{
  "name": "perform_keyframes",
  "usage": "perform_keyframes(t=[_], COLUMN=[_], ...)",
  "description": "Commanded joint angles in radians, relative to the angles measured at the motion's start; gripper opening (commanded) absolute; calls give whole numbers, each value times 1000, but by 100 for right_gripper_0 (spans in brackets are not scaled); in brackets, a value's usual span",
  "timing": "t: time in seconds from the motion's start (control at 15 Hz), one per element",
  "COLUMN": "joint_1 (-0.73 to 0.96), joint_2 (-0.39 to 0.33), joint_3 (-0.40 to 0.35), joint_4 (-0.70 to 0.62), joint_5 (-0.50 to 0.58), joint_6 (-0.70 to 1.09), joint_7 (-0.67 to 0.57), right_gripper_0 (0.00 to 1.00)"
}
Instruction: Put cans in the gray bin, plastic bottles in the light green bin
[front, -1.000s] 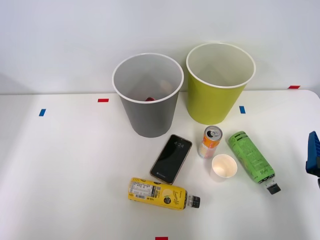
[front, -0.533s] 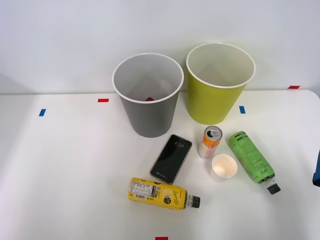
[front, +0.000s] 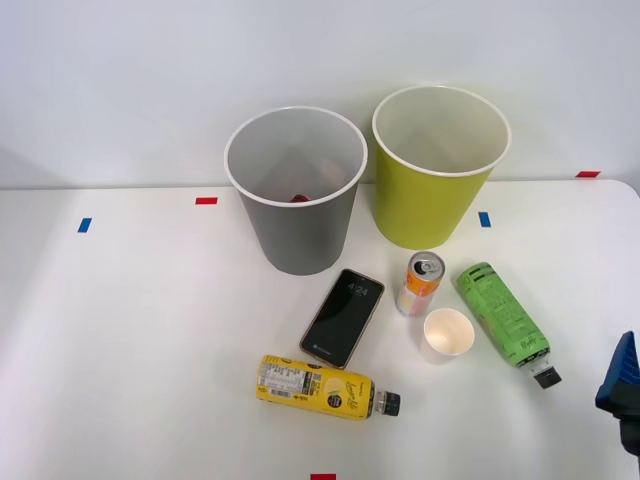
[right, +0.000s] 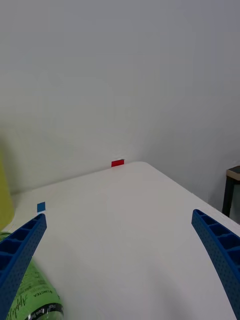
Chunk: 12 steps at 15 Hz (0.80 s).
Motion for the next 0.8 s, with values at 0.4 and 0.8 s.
perform_keyframes(t=[0.4, 0.8], joint_1=[4, 43], joint_2=[65, 9], joint_3=[8, 70], joint_4=[70, 197], joint_5=[256, 341], joint_6=[-49, -293], joint_7=[-198, -280], right_gripper_0=[100, 100])
